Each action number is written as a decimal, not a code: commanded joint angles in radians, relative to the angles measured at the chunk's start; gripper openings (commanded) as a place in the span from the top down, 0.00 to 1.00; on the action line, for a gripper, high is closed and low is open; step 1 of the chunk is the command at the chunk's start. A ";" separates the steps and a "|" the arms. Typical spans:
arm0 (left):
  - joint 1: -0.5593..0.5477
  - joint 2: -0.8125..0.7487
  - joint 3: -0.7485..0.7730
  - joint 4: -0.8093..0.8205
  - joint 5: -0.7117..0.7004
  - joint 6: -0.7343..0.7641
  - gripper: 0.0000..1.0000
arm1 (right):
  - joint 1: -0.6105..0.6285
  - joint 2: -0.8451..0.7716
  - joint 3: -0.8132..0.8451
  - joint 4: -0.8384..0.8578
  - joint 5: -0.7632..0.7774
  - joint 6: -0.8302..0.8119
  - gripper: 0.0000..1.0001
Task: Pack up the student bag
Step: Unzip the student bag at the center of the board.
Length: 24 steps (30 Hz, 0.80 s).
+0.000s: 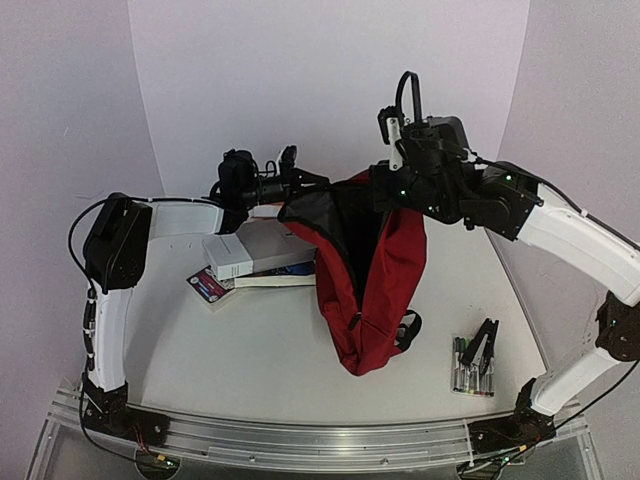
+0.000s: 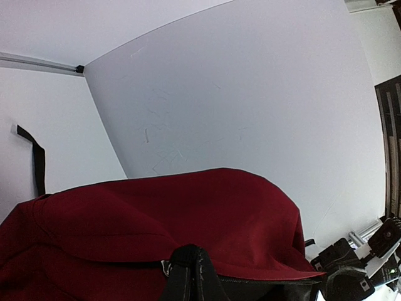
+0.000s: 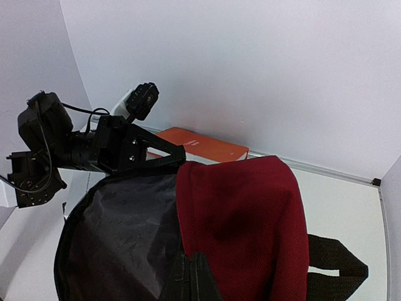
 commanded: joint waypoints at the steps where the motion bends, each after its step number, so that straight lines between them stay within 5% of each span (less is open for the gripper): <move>1: 0.061 0.058 -0.020 -0.042 -0.090 0.008 1.00 | 0.011 -0.084 0.008 0.060 0.003 0.007 1.00; 18: 0.079 0.101 -0.063 -0.168 -0.103 0.087 1.00 | 0.010 -0.118 -0.016 0.074 0.018 0.014 1.00; 24: 0.079 0.094 -0.066 -0.358 -0.141 0.183 1.00 | 0.011 -0.117 -0.022 0.079 0.042 0.013 1.00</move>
